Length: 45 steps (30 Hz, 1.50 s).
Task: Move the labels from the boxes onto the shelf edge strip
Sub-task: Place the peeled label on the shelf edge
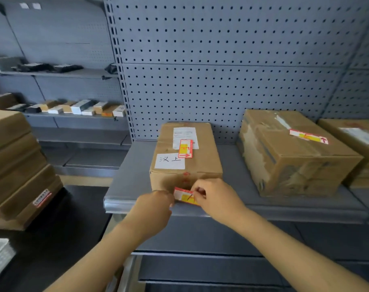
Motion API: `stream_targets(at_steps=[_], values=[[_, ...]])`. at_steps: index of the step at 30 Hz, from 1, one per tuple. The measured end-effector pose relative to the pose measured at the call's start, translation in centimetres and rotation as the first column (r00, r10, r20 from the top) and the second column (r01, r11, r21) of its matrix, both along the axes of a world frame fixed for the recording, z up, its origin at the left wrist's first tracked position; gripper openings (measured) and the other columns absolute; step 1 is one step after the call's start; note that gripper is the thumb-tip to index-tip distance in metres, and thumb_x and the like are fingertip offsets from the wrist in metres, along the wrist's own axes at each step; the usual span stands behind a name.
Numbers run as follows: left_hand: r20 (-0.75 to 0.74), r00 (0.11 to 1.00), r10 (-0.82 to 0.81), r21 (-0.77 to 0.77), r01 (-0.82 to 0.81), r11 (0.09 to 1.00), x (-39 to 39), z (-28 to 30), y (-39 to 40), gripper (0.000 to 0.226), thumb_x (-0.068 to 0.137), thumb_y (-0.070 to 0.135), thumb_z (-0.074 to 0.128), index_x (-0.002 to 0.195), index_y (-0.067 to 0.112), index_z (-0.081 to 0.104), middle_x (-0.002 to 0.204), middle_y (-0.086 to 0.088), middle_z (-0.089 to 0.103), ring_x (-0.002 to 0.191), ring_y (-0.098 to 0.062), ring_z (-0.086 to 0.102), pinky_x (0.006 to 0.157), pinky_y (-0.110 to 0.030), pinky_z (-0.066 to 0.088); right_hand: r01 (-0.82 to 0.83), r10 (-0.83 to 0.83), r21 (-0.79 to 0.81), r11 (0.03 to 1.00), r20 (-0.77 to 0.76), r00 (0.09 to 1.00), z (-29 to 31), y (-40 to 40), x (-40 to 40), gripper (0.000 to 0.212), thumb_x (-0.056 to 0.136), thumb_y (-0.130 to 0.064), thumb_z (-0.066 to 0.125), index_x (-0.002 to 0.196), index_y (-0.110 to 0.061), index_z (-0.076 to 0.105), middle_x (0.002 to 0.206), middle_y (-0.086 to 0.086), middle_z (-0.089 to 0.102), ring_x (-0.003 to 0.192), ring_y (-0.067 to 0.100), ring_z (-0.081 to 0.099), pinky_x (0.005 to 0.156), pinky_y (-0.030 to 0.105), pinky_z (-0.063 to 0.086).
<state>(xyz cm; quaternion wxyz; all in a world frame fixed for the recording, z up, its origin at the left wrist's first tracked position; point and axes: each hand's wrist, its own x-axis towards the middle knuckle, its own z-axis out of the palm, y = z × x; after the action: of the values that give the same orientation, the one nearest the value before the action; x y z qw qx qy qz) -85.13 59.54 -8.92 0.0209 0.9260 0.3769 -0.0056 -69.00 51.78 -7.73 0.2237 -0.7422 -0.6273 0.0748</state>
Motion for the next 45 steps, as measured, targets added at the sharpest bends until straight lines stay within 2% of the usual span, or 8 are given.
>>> stream_targets(at_steps=[6,11,14,19,28,36,40,45], values=[[-0.054,0.991,-0.125,0.019,0.126,0.992,-1.0,-0.9,0.3,0.022,0.091,0.006,0.045,0.102,0.015,0.062,0.102,-0.008,0.066,0.087,-0.027,0.065,0.075,-0.035,0.055,0.04,-0.032,-0.046,0.998,0.166,0.986,-0.4,-0.2,-1.5,0.022,0.094,-0.024,0.048,0.103,-0.024,0.068,0.104,-0.002,0.065,0.091,0.02,0.06,0.071,0.034,0.051],[0.004,0.992,-0.129,0.039,0.128,0.991,-1.4,-1.2,0.3,0.025,0.091,0.008,0.045,0.105,0.018,0.064,0.108,-0.006,0.064,0.091,-0.024,0.062,0.074,-0.031,0.051,0.01,-0.004,-0.023,1.0,0.229,0.973,-0.9,0.2,-2.6,0.025,0.096,-0.025,0.048,0.109,-0.021,0.069,0.107,0.001,0.058,0.098,0.021,0.056,0.078,0.036,0.049],[0.046,0.993,-0.111,0.028,0.109,0.994,-1.5,-1.3,0.3,0.028,0.092,0.01,0.045,0.11,0.019,0.063,0.115,-0.005,0.062,0.097,-0.023,0.061,0.079,-0.033,0.051,-0.031,0.033,-0.014,0.999,0.262,0.964,-1.0,0.6,-2.9,0.025,0.096,-0.024,0.049,0.112,-0.022,0.067,0.109,0.001,0.061,0.103,0.021,0.055,0.085,0.036,0.048],[0.077,0.991,-0.106,0.022,0.105,0.994,-1.4,-1.4,0.6,0.024,0.094,0.017,0.049,0.114,0.02,0.062,0.117,-0.003,0.061,0.098,-0.021,0.061,0.084,-0.033,0.054,-0.024,0.021,0.013,1.0,0.227,0.974,-1.0,0.5,-2.7,0.019,0.093,-0.024,0.055,0.108,-0.021,0.067,0.109,-0.001,0.064,0.103,0.019,0.056,0.086,0.035,0.047],[0.084,0.992,-0.091,0.011,0.09,0.996,-1.3,-0.6,1.0,0.023,0.093,0.019,0.049,0.111,0.026,0.062,0.112,0.001,0.065,0.093,-0.018,0.064,0.081,-0.032,0.056,-0.025,0.022,0.013,1.0,0.186,0.982,-1.1,0.6,-2.3,0.017,0.093,-0.023,0.055,0.104,-0.021,0.068,0.108,-0.002,0.064,0.102,0.017,0.056,0.085,0.031,0.048],[0.077,0.991,-0.111,0.032,0.109,0.994,-1.0,0.1,1.2,0.02,0.095,0.026,0.047,0.109,0.027,0.061,0.104,0.003,0.068,0.086,-0.015,0.065,0.074,-0.025,0.054,0.039,-0.04,0.009,0.999,0.169,0.985,-0.9,0.4,-2.0,0.02,0.093,-0.022,0.056,0.112,-0.021,0.064,0.113,0.0,0.064,0.102,0.018,0.057,0.087,0.035,0.051],[0.065,0.986,-0.155,0.085,0.149,0.985,-0.5,0.7,0.8,0.018,0.096,0.028,0.048,0.107,0.025,0.061,0.103,0.003,0.067,0.086,-0.016,0.065,0.077,-0.027,0.055,0.044,-0.054,0.068,0.997,0.158,0.986,-0.6,0.3,-2.1,0.018,0.094,-0.021,0.054,0.106,-0.019,0.066,0.108,0.001,0.066,0.098,0.02,0.058,0.083,0.036,0.052],[0.103,0.96,-0.26,0.148,0.243,0.959,1.7,1.3,-0.1,0.021,0.095,0.022,0.045,0.101,0.026,0.065,0.101,0.007,0.068,0.087,-0.014,0.064,0.072,-0.019,0.05,0.106,-0.124,0.104,0.989,0.191,0.974,-0.3,-1.4,-1.7,0.018,0.092,-0.015,0.052,0.104,-0.016,0.067,0.104,0.003,0.067,0.096,0.022,0.058,0.078,0.035,0.048]])
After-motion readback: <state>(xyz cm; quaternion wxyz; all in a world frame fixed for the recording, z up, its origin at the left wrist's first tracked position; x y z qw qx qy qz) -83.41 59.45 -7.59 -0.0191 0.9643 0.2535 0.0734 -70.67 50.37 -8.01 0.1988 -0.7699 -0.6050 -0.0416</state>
